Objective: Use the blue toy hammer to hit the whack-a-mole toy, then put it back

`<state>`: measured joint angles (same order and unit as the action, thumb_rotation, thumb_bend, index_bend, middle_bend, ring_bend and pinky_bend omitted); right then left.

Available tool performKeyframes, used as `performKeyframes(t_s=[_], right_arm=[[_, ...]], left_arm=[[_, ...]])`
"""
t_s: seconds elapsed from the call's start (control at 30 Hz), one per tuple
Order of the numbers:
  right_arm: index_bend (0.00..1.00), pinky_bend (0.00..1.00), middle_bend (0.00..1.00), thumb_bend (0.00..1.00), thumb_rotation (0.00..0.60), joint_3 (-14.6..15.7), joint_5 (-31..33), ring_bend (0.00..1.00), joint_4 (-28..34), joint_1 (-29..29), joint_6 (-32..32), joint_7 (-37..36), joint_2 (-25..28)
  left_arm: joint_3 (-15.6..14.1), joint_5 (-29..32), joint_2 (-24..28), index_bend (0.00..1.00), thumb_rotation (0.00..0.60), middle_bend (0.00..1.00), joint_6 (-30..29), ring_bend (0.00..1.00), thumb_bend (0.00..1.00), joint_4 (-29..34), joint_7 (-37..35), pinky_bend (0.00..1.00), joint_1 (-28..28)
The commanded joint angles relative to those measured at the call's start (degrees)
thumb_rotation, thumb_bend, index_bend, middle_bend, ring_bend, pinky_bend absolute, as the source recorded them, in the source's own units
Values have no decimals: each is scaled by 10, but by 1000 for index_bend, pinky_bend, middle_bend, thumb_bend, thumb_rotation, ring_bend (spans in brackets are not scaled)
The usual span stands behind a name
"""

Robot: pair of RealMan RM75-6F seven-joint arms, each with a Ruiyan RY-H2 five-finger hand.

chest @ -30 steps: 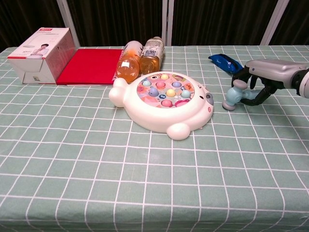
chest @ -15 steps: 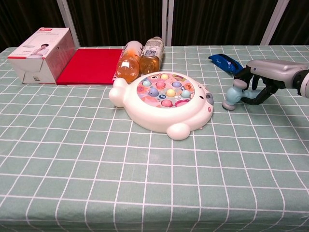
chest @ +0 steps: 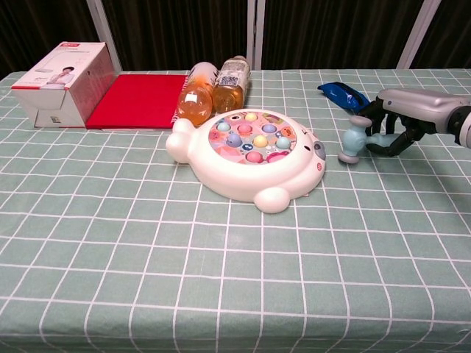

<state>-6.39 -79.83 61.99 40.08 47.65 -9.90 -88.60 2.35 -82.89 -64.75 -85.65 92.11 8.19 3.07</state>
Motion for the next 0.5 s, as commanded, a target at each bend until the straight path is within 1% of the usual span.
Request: performKeyframes(t_s=[0.03, 0.13, 0.27, 0.37, 0.43, 0.5], right_arm=[[580, 499, 519, 524, 600, 2, -10, 423, -5, -1, 11, -12, -1], [612, 542, 543, 589, 600, 3, -23, 451, -8, -3, 32, -22, 1], [658, 593, 579, 617, 600, 6, -45, 491, 0, -6, 64, -20, 14], [701, 648, 610, 646, 600, 10, -61, 529, 18, -8, 86, -3, 31], [730, 694, 631, 662, 600, 13, -71, 560, 35, -10, 98, 18, 46], [746, 719, 644, 669, 600, 14, -77, 580, 58, -11, 107, 41, 62]], left_arm=[[0, 1, 1, 204, 600, 150, 1, 48, 0, 1, 1, 17, 1], [0, 0, 2, 204, 600, 150, 3, 48, 0, 3, 2, 17, 2], [-1, -1, 3, 204, 600, 150, 4, 48, 0, 6, 1, 17, 2], [-1, -3, 4, 204, 600, 150, 4, 48, 0, 7, 0, 17, 2], [-2, -4, 4, 204, 600, 150, 4, 48, 0, 7, -2, 17, 2], [-2, -4, 4, 204, 600, 150, 5, 48, 0, 6, -3, 17, 3]])
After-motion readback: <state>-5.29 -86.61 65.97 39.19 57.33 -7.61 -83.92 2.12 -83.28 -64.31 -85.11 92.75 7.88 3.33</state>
